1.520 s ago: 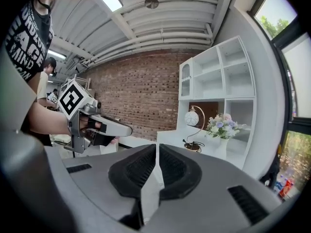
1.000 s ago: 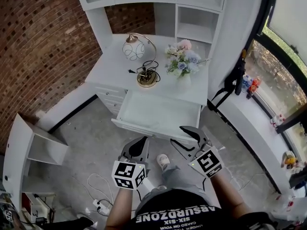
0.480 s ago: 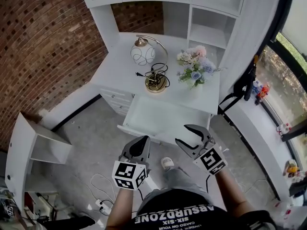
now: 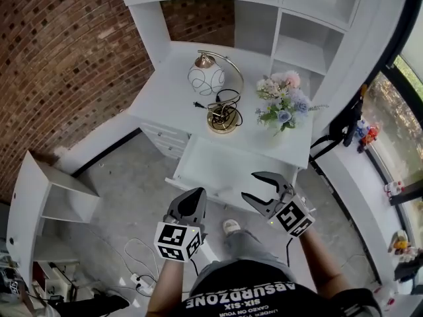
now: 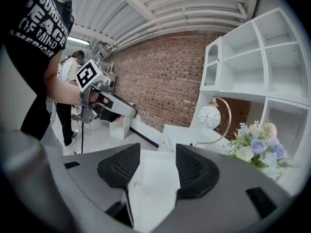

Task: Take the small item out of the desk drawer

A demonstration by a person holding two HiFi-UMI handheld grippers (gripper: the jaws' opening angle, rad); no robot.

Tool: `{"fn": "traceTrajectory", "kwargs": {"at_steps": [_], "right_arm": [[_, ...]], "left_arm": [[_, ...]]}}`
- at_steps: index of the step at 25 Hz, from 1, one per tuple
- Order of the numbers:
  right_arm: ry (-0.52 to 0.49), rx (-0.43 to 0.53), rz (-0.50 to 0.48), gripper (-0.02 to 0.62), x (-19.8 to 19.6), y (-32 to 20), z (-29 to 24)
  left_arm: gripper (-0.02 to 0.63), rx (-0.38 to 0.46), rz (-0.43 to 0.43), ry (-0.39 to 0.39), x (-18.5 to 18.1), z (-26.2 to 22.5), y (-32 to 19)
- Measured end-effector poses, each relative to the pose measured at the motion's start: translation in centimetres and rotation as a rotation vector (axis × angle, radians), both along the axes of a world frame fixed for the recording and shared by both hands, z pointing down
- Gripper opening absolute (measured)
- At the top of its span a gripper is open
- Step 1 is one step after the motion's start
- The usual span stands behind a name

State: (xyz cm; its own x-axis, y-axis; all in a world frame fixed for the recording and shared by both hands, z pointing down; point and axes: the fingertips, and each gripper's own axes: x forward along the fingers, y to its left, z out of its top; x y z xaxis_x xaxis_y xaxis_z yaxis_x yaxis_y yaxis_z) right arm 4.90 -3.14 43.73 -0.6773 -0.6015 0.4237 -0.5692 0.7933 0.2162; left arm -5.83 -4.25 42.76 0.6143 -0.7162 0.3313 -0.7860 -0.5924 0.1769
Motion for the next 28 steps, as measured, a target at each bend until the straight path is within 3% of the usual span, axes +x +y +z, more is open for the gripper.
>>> {"fn": "traceTrajectory", "kwargs": {"at_steps": [10,20,28], "right_arm": [[0.164,-0.008,-0.141,0.207,-1.1,-3.6,4.4],[0.236,-0.073,-0.278,0.207,-1.7,-5.6,9.0],[0.46,-0.073,-0.414,0.215,-2.0,-4.7,14.2]], "left_arm": [[0.005,-0.024,-0.054,-0.003,-0.5,1.6,-4.2],[0.006,-0.028,-0.12,-0.012,-0.8,2.4,-7.4],[0.005,-0.054,-0.161,-0.015,-1.5,3.8,-7.0]]}}
